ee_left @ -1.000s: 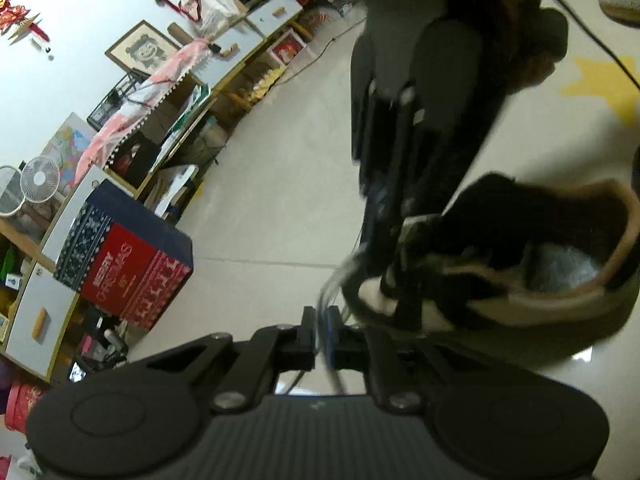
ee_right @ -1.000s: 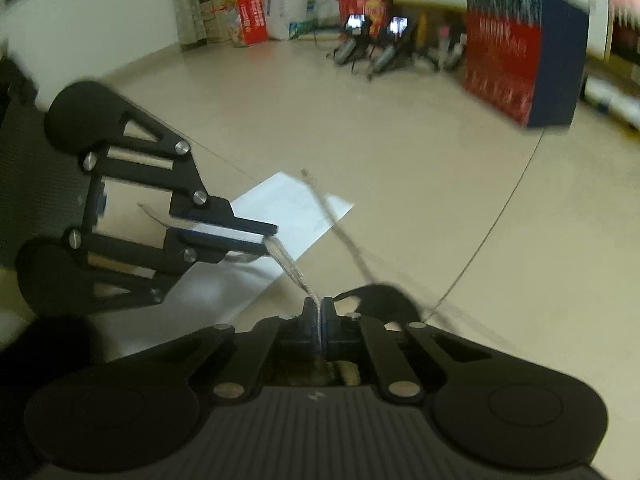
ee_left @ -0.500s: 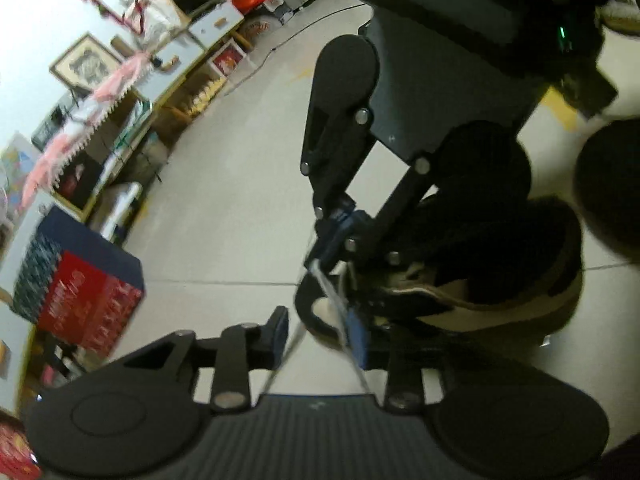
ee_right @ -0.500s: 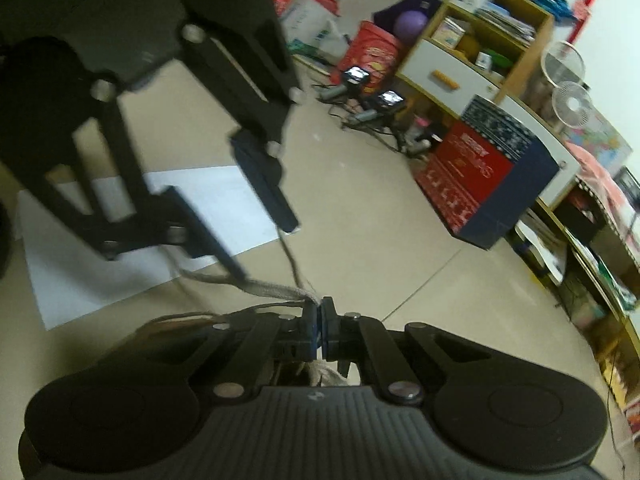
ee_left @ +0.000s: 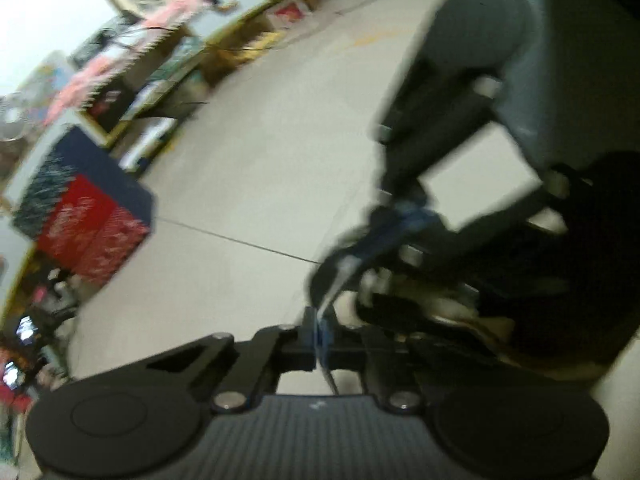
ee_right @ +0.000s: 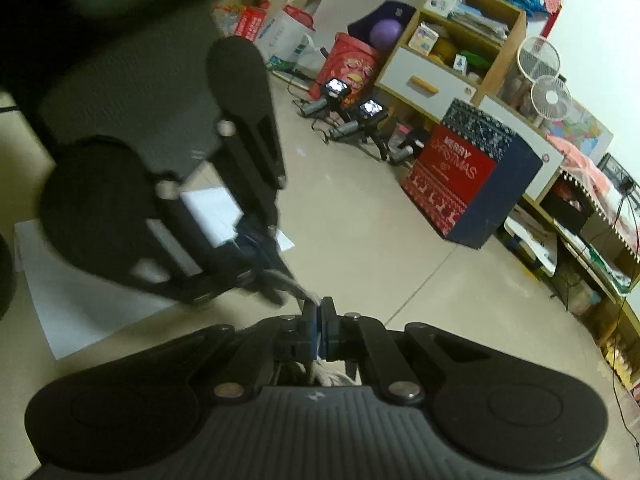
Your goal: Lace up shoes with both hands
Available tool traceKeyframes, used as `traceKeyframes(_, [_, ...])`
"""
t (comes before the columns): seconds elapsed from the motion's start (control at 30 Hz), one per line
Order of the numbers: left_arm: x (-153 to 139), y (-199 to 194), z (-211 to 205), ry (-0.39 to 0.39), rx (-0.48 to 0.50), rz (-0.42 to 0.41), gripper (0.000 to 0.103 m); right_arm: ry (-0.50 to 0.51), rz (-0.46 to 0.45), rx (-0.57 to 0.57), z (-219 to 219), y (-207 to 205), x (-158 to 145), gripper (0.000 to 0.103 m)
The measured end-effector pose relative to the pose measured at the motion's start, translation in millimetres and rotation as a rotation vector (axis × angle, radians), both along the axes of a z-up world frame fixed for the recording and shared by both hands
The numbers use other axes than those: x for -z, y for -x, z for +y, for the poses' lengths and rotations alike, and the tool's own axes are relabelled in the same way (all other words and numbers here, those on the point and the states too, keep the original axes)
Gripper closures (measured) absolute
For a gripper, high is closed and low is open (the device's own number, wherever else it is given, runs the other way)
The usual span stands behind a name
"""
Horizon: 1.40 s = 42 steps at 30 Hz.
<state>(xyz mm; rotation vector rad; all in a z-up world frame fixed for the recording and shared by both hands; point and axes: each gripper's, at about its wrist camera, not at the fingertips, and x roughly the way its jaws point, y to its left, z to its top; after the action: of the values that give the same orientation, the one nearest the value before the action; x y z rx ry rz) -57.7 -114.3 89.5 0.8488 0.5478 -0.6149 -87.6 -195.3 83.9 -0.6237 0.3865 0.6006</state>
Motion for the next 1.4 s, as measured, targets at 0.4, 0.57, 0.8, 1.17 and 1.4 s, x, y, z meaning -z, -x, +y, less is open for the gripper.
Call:
traceKeyframes(0.4, [10,24,-5,0.035,-0.167,-0.182,0.101,0.030,0.079,0.270,-8,10,4,0.100])
traceKeyframes(0.57, [10,19,-3,0.048,-0.182,-0.166,0.101,-0.003,0.256,0.342,-4,-13,-7,0.100])
traceKeyframes(0.8, [9,23,0,0.068,-0.209,-0.122,0.101,-0.081,0.395,0.358,-12,-18,-21,0.098])
traceKeyframes(1.17, [0,18,2,0.120,-0.251,-0.045,0.101,-0.077,0.434,0.370,-6,-21,-20,0.088])
traceKeyframes(1.4, [9,26,8,0.095,-0.272,-0.034,0.102,-0.128,0.454,0.461,-13,-25,-12,0.099])
